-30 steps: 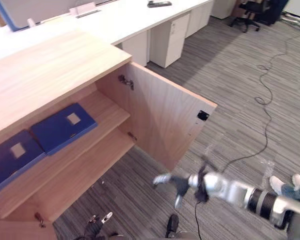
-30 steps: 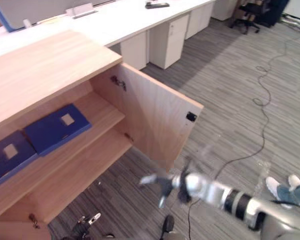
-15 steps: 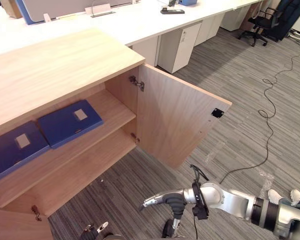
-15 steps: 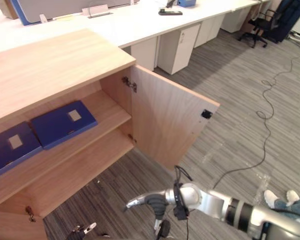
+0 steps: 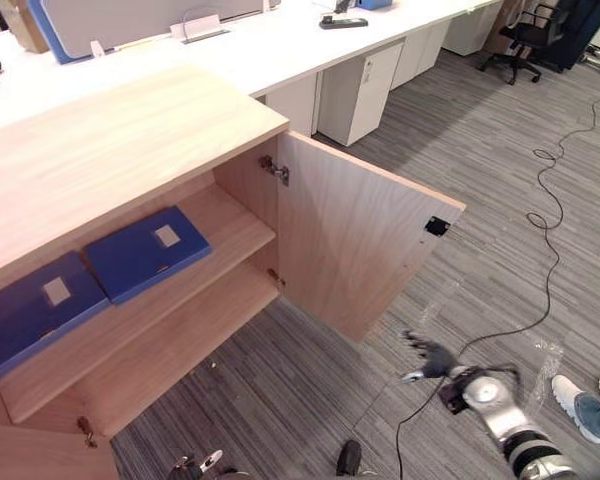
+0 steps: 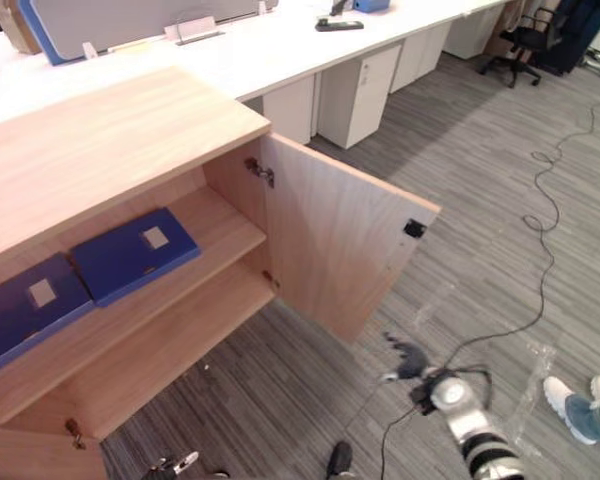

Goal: Walk over to the cabinet, pick up the folder, carry it to the office cabinet, place the folder inside the office cabinet, then close the office cabinet door

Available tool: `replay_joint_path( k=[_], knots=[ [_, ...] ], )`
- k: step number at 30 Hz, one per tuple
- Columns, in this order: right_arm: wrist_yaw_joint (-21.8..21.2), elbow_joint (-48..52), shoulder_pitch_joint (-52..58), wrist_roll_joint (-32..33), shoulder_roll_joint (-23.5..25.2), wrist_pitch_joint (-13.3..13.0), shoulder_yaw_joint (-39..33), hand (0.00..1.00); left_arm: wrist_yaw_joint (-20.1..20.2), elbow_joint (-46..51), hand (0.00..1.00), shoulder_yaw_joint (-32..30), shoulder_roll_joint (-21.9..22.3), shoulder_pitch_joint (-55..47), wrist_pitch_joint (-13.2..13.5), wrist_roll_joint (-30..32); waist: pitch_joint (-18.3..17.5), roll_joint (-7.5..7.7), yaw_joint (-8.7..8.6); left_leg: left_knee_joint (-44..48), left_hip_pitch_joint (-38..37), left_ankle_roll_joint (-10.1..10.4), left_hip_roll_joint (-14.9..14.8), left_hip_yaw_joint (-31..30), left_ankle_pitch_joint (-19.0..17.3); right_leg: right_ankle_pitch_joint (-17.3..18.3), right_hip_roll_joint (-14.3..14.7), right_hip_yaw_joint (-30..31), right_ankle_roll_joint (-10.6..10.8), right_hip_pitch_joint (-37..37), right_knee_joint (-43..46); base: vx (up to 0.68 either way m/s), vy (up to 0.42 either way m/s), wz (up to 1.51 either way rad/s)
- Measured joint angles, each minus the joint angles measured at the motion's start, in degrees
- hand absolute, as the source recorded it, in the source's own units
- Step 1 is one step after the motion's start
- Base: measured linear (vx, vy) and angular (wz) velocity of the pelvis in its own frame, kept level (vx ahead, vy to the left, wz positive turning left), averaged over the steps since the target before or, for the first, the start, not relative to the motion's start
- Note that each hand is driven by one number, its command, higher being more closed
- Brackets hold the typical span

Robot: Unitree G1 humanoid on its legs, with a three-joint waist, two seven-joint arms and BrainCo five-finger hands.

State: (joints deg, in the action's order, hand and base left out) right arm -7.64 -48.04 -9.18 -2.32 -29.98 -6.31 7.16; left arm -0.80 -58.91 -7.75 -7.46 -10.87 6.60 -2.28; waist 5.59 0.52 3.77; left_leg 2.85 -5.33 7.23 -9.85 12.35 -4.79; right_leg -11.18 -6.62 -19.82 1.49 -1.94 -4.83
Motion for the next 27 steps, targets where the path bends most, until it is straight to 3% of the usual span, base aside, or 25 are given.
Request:
replay_joint_path(
  k=[1, 4, 10, 17, 27],
  knots=[
    [2.60, -1.98, -0.56, 0.23, -0.40, 1.26, -2.86, 0.00, -0.01, 0.00, 0.00, 0.23, 0.01, -0.06, -0.01, -0.19, 0.10, -0.23, -0.38, -0.27, -0.38, 0.00, 0.05, 0.31, 0.00, 0.00, 0.03, 0.32, 0.00, 0.01, 0.00, -0.01, 0.065, -0.13],
    [4.78, -3.80, -2.27, 1.17, -0.16, 2.42, -3.53, 0.00, -0.01, 0.00, 0.00, 1.23, -0.29, -0.13, -0.06, -0.87, 0.19, -0.33, -0.60, -0.44, -0.77, 0.01, 0.16, 0.80, -0.01, -0.07, 0.02, 0.97, 0.10, 0.00, -0.01, -0.02, 0.060, -0.09],
    [8.21, -6.88, -11.00, 3.63, 2.70, 2.75, -7.12, 0.00, -0.08, 0.22, 0.00, 2.45, -0.03, -0.14, -0.07, -2.11, 1.14, -1.33, -0.45, -0.55, -0.60, -0.02, 0.81, 0.71, -0.02, -0.32, -0.64, 1.14, 0.48, -0.26, -0.02, -0.03, 0.052, 0.00],
    [11.42, -10.77, -23.53, 12.67, 8.34, 2.69, -8.07, 0.00, -0.96, 1.66, 0.00, 3.29, 0.00, -0.15, -0.06, -3.56, 1.49, -1.22, 1.57, -0.71, 0.31, -0.05, 1.01, -0.30, 0.01, -0.38, -0.80, 0.55, 0.39, -0.91, 0.01, 0.02, 0.051, 0.05],
    [14.55, -17.07, -35.91, 22.20, 8.89, 2.75, -10.46, 0.00, -2.06, 2.99, 0.00, 3.78, -0.06, -0.14, -0.01, -5.29, 3.99, -0.45, 3.39, -0.76, 1.61, -0.82, 2.76, -4.12, 0.13, -0.52, -2.86, -1.71, 0.20, 0.03, 0.04, 0.04, 0.075, 0.18]
  ],
)
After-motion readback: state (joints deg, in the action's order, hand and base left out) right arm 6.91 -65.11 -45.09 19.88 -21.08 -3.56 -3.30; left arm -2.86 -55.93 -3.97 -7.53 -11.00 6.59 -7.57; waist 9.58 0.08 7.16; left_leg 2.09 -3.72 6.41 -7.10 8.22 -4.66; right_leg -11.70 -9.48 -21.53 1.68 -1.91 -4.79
